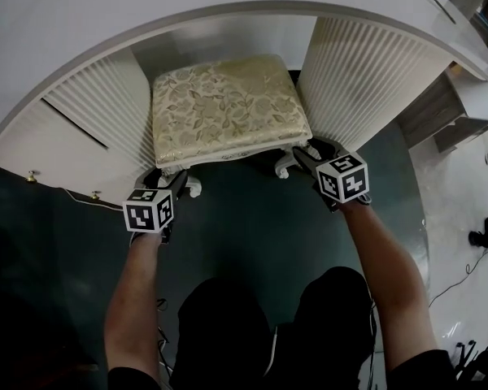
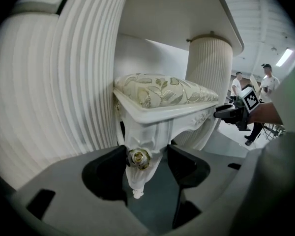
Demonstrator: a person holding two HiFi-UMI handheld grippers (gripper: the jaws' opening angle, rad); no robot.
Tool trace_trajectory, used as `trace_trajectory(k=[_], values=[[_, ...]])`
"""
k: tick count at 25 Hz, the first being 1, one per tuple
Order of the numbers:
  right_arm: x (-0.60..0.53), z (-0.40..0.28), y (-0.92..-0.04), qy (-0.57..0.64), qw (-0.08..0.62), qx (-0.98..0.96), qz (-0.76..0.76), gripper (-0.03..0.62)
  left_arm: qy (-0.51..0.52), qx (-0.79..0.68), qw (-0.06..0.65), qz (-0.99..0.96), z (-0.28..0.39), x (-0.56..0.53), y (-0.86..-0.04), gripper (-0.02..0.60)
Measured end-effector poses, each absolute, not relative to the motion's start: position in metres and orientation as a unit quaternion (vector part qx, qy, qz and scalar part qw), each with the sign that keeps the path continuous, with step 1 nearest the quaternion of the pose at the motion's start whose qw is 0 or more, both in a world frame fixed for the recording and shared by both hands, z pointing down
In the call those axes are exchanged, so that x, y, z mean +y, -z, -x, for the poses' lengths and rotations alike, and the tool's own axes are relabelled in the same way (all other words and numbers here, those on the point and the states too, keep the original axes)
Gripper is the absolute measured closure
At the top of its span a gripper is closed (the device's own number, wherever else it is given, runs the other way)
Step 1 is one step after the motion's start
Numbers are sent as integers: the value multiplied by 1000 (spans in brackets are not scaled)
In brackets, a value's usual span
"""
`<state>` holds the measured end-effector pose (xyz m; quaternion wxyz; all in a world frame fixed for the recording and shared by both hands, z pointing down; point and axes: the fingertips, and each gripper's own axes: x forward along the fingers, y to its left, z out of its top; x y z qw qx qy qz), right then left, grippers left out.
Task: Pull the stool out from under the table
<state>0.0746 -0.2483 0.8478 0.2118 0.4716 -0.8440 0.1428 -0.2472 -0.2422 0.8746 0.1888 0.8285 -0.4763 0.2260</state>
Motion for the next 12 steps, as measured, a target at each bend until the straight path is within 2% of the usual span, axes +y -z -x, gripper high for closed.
trace_trajectory(k=[4,7,9,12], values=[[-248,-77,-849,-172,199,-864,-430,416,-243,-477,202,-820,248,-242,-875,318],[-245,-75,-850,-171,214,-879,-390,401,-254,-474,213,-815,250,-237,-872,320],[-246,-72,-854,-155,241,-878,-383,366,-251,-469,214,-819,250,-237,-870,327],[-256,-61,-861,-190,238,-867,-396,267,-243,-454,211,-831,250,-233,-869,333]])
